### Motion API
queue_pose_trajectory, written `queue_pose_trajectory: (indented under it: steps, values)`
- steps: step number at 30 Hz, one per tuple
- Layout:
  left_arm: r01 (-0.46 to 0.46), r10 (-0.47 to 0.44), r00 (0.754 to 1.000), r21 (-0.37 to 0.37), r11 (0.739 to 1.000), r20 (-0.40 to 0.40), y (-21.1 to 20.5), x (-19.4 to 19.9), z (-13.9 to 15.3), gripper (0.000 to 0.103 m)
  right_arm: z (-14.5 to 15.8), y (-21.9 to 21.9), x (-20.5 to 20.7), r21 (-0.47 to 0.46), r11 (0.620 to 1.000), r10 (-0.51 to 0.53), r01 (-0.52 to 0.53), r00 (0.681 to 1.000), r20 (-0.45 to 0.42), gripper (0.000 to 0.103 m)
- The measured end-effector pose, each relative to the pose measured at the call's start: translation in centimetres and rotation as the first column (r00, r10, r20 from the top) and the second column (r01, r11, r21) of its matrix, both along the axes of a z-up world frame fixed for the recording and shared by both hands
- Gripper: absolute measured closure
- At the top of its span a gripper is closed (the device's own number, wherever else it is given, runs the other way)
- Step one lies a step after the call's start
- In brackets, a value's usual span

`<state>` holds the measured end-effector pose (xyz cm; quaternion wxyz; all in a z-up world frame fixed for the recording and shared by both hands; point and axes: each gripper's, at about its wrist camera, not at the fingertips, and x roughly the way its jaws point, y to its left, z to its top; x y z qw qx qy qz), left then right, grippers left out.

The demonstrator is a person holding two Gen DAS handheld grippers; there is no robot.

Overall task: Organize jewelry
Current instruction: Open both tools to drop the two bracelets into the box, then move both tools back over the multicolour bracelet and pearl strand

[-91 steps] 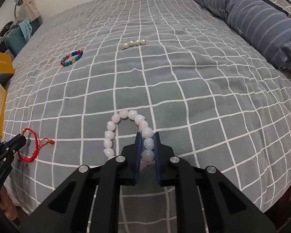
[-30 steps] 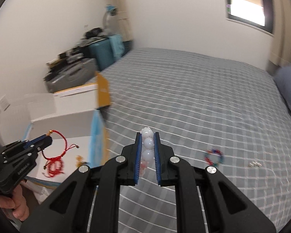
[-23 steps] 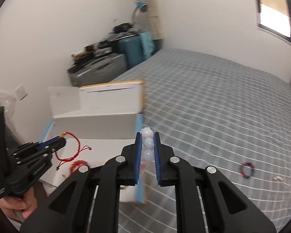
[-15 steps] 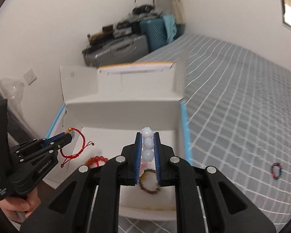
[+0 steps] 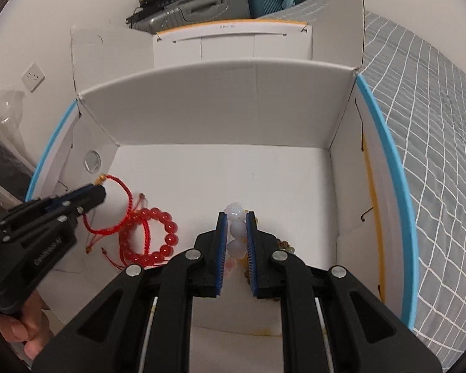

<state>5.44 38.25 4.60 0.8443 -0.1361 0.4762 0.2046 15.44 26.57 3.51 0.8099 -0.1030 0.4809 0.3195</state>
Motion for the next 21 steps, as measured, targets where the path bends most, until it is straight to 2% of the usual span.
queue_pose_trajectory:
  steps: [4, 6, 8, 9, 11, 12, 14, 17, 21]
  values:
    - [-0.003, 0.003, 1.0, 0.009, 1.0, -0.002, -0.3, 0.1, 0.3, 0.091, 0.0, -0.1, -0.1, -0.004, 1.0, -0.007, 0.007, 1.0, -0.002, 0.089]
    - [-0.01, 0.01, 1.0, 0.012, 1.0, -0.003, -0.2, 0.2, 0.3, 0.086, 0.3, 0.3, 0.1, -0.002, 1.0, -0.007, 0.007, 1.0, -0.005, 0.086]
    - [-0.016, 0.016, 1.0, 0.014, 1.0, 0.009, -0.2, -0.1, 0.7, 0.069, 1.0, -0.1, -0.1, 0.016, 1.0, -0.011, 0.011, 1.0, 0.005, 0.067]
    - [-0.021, 0.02, 1.0, 0.022, 1.0, 0.019, -0.3, -0.3, 1.0, 0.064, 1.5, -0.4, -0.1, 0.026, 1.0, -0.016, 0.015, 1.0, 0.02, 0.062]
    - [-0.024, 0.022, 0.999, 0.035, 0.999, 0.044, -0.6, -0.5, 1.9, 0.045, 3.0, -1.5, -0.4, 0.055, 0.998, -0.028, 0.025, 0.998, 0.053, 0.045]
    - [-0.019, 0.016, 0.997, 0.044, 0.999, 0.07, -1.1, -0.7, 2.7, 0.041, 3.9, -2.1, -0.6, 0.07, 0.997, -0.038, 0.032, 0.996, 0.077, 0.04]
    - [-0.009, 0.003, 0.994, 0.058, 0.998, 0.107, -1.9, -0.7, 3.8, 0.026, 5.7, -3.6, -0.8, 0.091, 0.994, -0.071, 0.059, 0.989, 0.13, 0.02]
    - [0.015, -0.03, 0.986, 0.089, 0.996, 0.161, -3.9, -0.1, 5.8, 0.015, 8.5, -6.8, -0.8, 0.124, 0.984, -0.157, 0.13, 0.959, 0.237, 0.007]
    - [0.088, -0.109, 0.971, 0.107, 0.99, 0.212, -7.3, 1.8, 7.9, 0.008, 10.8, -11.8, 0.1, 0.14, 0.97, -0.234, 0.199, 0.923, 0.306, 0.007]
